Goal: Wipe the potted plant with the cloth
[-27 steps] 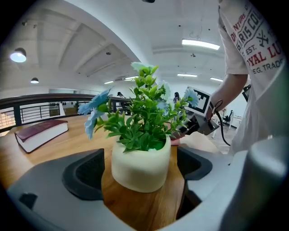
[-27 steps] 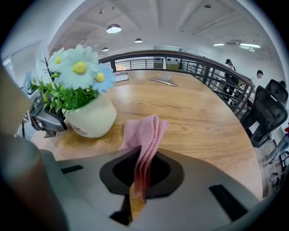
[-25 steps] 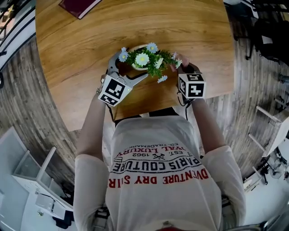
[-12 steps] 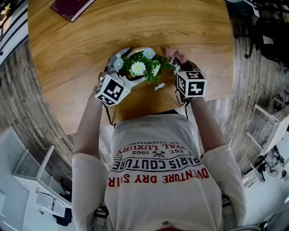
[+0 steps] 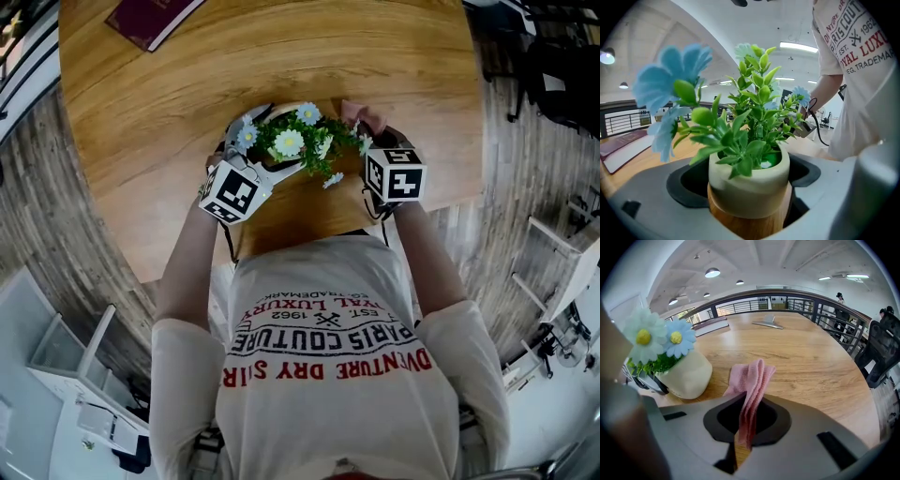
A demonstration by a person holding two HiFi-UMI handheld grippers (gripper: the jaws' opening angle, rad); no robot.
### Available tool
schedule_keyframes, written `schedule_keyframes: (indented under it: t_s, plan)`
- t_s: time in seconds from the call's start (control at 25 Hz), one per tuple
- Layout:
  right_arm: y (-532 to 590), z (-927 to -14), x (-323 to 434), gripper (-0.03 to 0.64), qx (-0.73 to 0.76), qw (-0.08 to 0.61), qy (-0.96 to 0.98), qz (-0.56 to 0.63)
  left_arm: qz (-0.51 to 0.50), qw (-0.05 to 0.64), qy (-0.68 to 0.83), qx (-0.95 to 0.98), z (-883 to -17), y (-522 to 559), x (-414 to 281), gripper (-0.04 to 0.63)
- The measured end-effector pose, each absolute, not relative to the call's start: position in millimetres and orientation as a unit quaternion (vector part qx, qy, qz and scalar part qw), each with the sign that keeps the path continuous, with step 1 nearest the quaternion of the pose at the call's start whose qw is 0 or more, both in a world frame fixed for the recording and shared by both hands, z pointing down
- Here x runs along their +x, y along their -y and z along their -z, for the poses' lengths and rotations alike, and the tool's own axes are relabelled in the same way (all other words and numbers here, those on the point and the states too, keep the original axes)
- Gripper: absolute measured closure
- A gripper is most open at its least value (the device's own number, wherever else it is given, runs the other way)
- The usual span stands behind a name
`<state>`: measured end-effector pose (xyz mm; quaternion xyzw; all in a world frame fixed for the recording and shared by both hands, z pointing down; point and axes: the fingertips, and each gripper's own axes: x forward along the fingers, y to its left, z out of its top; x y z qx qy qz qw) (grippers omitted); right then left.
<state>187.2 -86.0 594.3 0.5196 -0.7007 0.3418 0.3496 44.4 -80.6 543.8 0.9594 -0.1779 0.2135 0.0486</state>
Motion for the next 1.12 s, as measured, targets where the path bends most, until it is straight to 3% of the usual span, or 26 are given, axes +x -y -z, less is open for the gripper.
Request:
schedule_keyframes:
  t_s: [0.36, 0.76, 0.92, 1.12]
  plan:
    - [76.7, -572.7, 180.9, 0.581, 0.533, 0.331, 0.707, -0.328, -0.153, 0.058, 0.205, 0.965, -490.4, 81.4, 41.8, 0.098]
    - [90.7, -525.2, 136.9, 0.581, 0.49, 0.244, 0.787, -0.284, -0.137, 0.034, 0.214, 0.967, -421.3, 103.2, 45.0, 0.098]
    - [93.3, -494.5, 104.8, 0.581, 0.453, 0.203, 0.835, -0.235, -0.133, 0.043, 0.206, 0.969, -399.4, 100.5, 40.4, 0.097]
    - [87.1, -465.0, 73.9, 0.581, 0.408, 0.201, 0.882, -0.122, -0.142, 0.041, 0.192, 0.97, -384.8, 95.1, 33.2, 0.097]
